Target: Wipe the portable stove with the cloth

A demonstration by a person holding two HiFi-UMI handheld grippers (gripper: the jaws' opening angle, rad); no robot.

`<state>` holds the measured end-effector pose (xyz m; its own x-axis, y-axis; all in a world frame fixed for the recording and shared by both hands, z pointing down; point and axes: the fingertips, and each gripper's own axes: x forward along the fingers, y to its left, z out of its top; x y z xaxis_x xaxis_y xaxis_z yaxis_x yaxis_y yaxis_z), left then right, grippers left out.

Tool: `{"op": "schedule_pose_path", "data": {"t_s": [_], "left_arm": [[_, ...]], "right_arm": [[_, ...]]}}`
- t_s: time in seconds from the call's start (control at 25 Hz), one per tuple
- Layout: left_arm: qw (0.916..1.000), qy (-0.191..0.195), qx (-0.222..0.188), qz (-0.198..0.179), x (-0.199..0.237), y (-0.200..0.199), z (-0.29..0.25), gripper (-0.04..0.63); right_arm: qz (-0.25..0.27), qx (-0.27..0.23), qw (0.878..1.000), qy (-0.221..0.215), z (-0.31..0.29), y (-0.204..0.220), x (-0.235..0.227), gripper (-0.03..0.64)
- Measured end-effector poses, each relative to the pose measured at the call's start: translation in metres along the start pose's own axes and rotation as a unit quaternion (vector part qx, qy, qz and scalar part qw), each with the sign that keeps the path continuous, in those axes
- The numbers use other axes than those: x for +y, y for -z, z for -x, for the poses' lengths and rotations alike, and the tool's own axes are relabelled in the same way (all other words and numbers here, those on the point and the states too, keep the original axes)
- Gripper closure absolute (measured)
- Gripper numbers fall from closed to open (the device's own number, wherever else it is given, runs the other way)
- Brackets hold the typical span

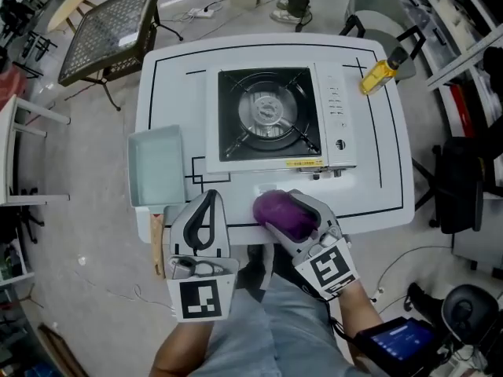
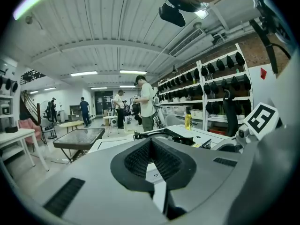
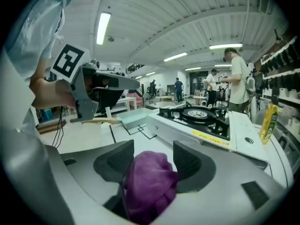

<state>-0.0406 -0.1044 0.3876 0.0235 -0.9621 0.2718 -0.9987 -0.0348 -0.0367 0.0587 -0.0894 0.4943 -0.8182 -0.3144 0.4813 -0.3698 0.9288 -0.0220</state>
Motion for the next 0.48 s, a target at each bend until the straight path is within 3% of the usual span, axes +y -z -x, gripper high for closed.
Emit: {"op": "schedule_pose_path", "data": {"t_s": [0.24, 0.48], "left_arm": [[0.9994, -0.009, 0.032, 0.010, 0.007, 0.030, -0.021, 0.577], [0.9987, -0.009, 0.048, 0.016, 0.009, 0.046, -0.031, 0.577]], "right_arm": [[0.020, 0.076, 0.996, -0.038, -0.030, 0.042, 0.004, 0.380], [0.062, 0.110, 0.991, -0.030, -0.044, 0.064, 0.000, 0.382]]}}
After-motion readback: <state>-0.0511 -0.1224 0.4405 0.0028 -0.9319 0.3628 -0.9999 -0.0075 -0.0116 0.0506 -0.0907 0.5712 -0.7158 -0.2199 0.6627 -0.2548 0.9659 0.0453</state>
